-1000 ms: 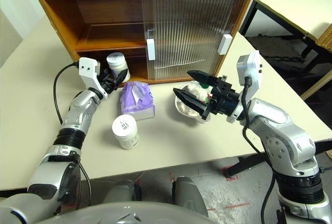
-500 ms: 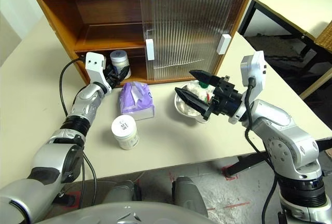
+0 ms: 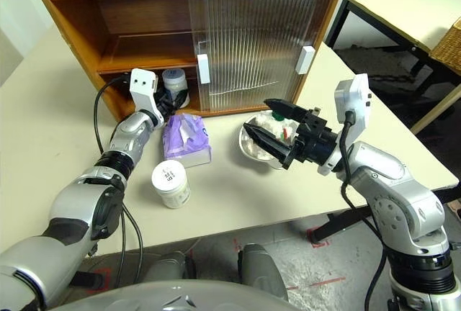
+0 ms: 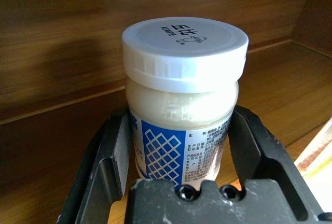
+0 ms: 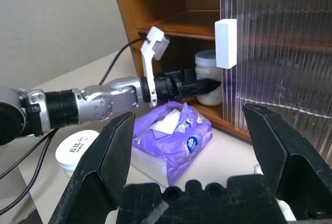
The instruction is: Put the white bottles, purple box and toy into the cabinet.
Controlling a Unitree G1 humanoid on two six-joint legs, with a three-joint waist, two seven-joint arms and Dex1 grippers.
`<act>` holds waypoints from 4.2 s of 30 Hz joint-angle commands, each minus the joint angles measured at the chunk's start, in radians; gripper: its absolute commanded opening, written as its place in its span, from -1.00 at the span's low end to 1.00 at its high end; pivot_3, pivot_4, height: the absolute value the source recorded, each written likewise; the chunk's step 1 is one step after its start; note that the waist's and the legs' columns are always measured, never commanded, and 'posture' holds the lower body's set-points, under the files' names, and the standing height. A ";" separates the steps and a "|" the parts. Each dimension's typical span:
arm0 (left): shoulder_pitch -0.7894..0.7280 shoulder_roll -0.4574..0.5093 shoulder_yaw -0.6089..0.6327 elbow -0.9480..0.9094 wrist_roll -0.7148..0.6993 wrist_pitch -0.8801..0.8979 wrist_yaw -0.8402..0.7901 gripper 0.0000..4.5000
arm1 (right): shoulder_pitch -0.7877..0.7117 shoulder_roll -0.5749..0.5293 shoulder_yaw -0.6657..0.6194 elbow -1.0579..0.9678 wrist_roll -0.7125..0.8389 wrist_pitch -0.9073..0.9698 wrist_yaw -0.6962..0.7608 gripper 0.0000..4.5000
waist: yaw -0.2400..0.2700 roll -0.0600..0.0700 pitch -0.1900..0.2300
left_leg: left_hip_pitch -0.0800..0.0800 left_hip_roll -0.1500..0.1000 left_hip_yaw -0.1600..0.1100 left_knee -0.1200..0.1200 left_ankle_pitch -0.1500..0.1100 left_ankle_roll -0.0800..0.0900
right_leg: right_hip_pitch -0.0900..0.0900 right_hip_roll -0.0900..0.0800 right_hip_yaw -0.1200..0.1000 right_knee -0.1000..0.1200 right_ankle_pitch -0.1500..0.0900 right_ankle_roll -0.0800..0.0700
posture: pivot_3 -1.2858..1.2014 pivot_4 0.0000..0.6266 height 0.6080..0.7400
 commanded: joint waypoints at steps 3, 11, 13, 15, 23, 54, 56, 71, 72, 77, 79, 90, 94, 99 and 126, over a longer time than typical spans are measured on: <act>-0.033 -0.004 0.000 0.042 0.021 -0.019 0.008 0.35 | 0.010 -0.007 -0.021 -0.023 0.013 0.004 -0.011 1.00 | -0.011 0.000 0.000 | 0.000 0.000 0.000 0.000 0.000 0.000 | 0.000 0.000 0.000 0.000 0.000 0.000 | -0.12 -1.00 1.00; -0.027 0.004 0.004 0.052 0.034 -0.021 0.011 0.99 | 0.007 -0.006 -0.016 -0.022 0.014 0.002 -0.015 1.00 | -0.014 0.000 0.000 | 0.000 0.000 0.000 0.000 0.000 0.000 | 0.000 0.000 0.000 0.000 0.001 0.001 | -0.11 -1.00 1.00; -0.023 0.005 0.007 0.048 0.031 -0.024 0.009 0.99 | 0.004 -0.007 -0.015 -0.019 0.014 0.002 -0.013 1.00 | -0.013 0.000 0.000 | 0.000 0.000 0.000 0.000 0.000 0.000 | 0.000 0.000 0.000 0.000 0.001 0.001 | -0.11 -1.00 1.00; -0.015 0.007 0.014 0.037 0.022 -0.028 0.001 0.99 | 0.001 -0.008 -0.014 -0.015 0.014 0.002 -0.010 1.00 | -0.013 0.000 0.000 | 0.000 0.000 0.000 0.001 0.000 0.000 | 0.001 0.000 0.000 0.000 0.001 0.001 | -0.10 -1.00 1.00; 0.038 0.021 0.041 -0.047 -0.004 -0.019 -0.054 0.99 | -0.017 -0.011 -0.009 -0.001 0.011 0.003 -0.002 1.00 | -0.013 0.000 0.000 | 0.001 0.000 0.000 0.001 0.000 0.000 | 0.001 0.000 0.000 0.001 0.002 0.001 | -0.09 -1.00 1.00; 0.277 0.012 0.061 -0.450 -0.052 0.167 0.031 -0.46 | -0.065 -0.002 0.015 0.039 -0.002 0.003 0.035 1.00 | -0.001 0.000 -0.001 | 0.002 0.000 0.000 0.004 0.000 0.000 | 0.002 -0.001 0.002 0.004 0.004 0.000 | -0.06 -1.00 1.00; 0.249 0.007 0.063 -0.398 -0.047 0.151 0.057 -0.79 | -0.062 -0.002 0.015 0.034 -0.001 0.005 0.032 1.00 | -0.001 -0.001 -0.001 | 0.002 0.000 0.000 0.004 0.000 0.000 | 0.002 0.000 0.002 0.004 0.004 0.001 | -0.06 -1.00 1.00; 0.045 -0.015 0.050 -0.037 0.002 0.031 0.122 -0.99 | -0.048 -0.004 0.006 0.009 0.007 0.014 0.013 1.00 | -0.008 -0.001 -0.001 | 0.002 0.000 0.000 0.005 0.000 0.000 | 0.002 0.000 0.002 0.003 0.003 0.003 | -0.09 -1.00 1.00; 0.038 -0.015 0.050 -0.024 0.004 0.028 0.123 -0.99 | -0.047 -0.004 0.006 0.008 0.007 0.015 0.011 1.00 | -0.008 -0.001 -0.001 | 0.002 0.000 0.000 0.005 0.000 0.000 | 0.002 0.000 0.002 0.003 0.003 0.003 | -0.09 -1.00 1.00; 0.011 -0.011 0.043 0.024 0.017 0.021 0.113 -0.99 | -0.040 -0.004 0.002 -0.001 0.008 0.014 0.004 1.00 | -0.010 -0.001 -0.001 | 0.002 0.000 0.000 0.005 0.000 0.000 | 0.002 0.000 0.002 0.003 0.003 0.003 | -0.10 -1.00 1.00; 0.003 -0.010 0.043 0.036 0.021 0.021 0.109 -0.99 | -0.038 -0.004 0.000 -0.003 0.010 0.014 -0.001 1.00 | -0.010 -0.001 -0.001 | 0.002 0.000 0.000 0.006 0.000 0.000 | 0.002 0.000 0.002 0.003 0.003 0.003 | -0.10 -1.00 1.00; -0.013 -0.012 0.046 0.061 0.034 0.021 0.085 -0.99 | -0.026 -0.003 -0.002 -0.014 0.011 0.012 -0.012 1.00 | -0.012 -0.001 -0.001 | 0.001 0.000 0.000 0.006 0.000 0.000 | 0.002 -0.001 0.001 0.003 0.003 0.003 | -0.10 -1.00 1.00; -0.015 -0.012 0.044 0.062 0.036 0.021 0.072 -0.99 | -0.025 -0.003 0.000 -0.012 0.010 0.010 -0.013 1.00 | -0.012 -0.001 -0.001 | 0.001 0.000 0.000 0.005 0.000 0.000 | 0.002 -0.001 0.001 0.003 0.003 0.003 | -0.11 -1.00 1.00; -0.022 -0.016 0.046 0.068 0.035 0.024 0.055 -0.99 | -0.024 -0.003 0.000 -0.013 0.008 0.008 -0.014 1.00 | -0.012 -0.001 -0.001 | 0.001 0.000 0.000 0.005 0.000 0.000 | 0.002 -0.001 0.001 0.003 0.003 0.003 | -0.11 -1.00 1.00; 0.111 0.014 0.111 -0.169 -0.054 -0.008 0.006 -0.99 | -0.032 -0.001 0.012 0.002 0.009 0.008 -0.005 1.00 | -0.011 -0.001 -0.001 | 0.002 0.000 0.000 0.005 0.000 -0.001 | 0.002 -0.001 0.002 0.003 0.004 0.002 | -0.08 -1.00 1.00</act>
